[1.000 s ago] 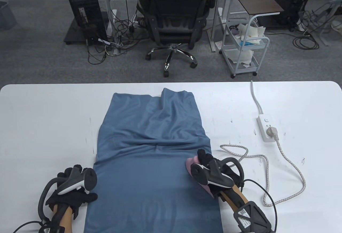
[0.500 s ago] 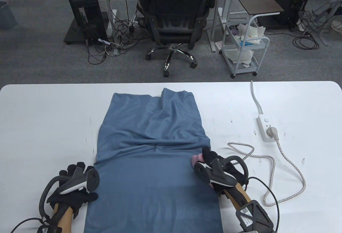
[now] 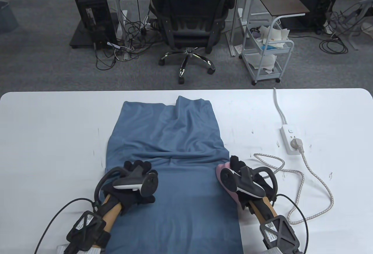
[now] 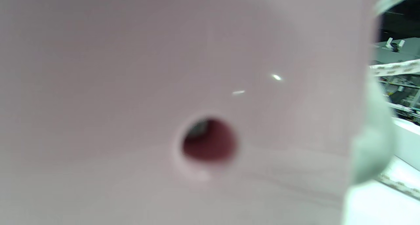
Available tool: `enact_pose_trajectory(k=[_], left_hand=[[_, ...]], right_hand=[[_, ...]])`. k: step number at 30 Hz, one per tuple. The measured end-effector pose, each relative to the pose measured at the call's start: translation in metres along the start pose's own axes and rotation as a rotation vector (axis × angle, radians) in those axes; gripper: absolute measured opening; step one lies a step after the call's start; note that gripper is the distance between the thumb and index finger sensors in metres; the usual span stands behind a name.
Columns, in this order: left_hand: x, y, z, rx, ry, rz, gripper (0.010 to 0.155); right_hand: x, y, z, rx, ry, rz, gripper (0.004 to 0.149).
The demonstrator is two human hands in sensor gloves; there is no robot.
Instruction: Iron pillowcase with electric iron on table
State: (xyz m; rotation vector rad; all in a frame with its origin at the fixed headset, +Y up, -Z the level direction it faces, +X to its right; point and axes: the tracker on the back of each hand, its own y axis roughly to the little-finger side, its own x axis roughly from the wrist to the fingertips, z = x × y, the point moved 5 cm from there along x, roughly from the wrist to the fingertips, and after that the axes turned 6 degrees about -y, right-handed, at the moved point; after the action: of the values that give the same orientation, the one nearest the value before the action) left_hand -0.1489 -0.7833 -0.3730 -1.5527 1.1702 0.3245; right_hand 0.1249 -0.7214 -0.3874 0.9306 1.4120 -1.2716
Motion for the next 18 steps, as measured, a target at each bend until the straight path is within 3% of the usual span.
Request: enact_pose_trajectory(k=[3, 5, 7, 9, 13, 15, 18], left_hand=[[0.019, -0.029, 0.002, -0.081, 0.030, -0.114, 0.096], [0.028, -0.044, 0.002, -0.118, 0.023, -0.174, 0.100], [0.034, -0.055, -0.002, -0.164, 0.082, -0.241, 0.103], [0.038, -0.059, -0.009, -0.216, 0.135, -0.250, 0.102], [0.041, -0.061, -0.016, -0.080, 0.120, -0.226, 0.101], [0.040, -0.063, -0.017, -0.138, 0.097, -0.246, 0.101], [0.035, -0.069, -0.021, -0.091, 0.104, -0.256, 0.102]], right_hand=[[-0.001, 0.002, 0.003, 0.009, -0.024, -0.006, 0.079], [-0.003, 0.000, 0.001, -0.030, -0.014, -0.013, 0.075], [-0.005, -0.002, -0.002, -0.046, 0.022, -0.020, 0.073], [-0.008, -0.002, -0.007, -0.055, 0.055, -0.025, 0.072], [-0.013, 0.006, -0.019, -0.002, 0.118, -0.010, 0.072], [-0.016, 0.008, -0.027, 0.020, 0.150, -0.011, 0.072], [-0.020, 0.005, -0.037, 0.033, 0.182, -0.028, 0.072]])
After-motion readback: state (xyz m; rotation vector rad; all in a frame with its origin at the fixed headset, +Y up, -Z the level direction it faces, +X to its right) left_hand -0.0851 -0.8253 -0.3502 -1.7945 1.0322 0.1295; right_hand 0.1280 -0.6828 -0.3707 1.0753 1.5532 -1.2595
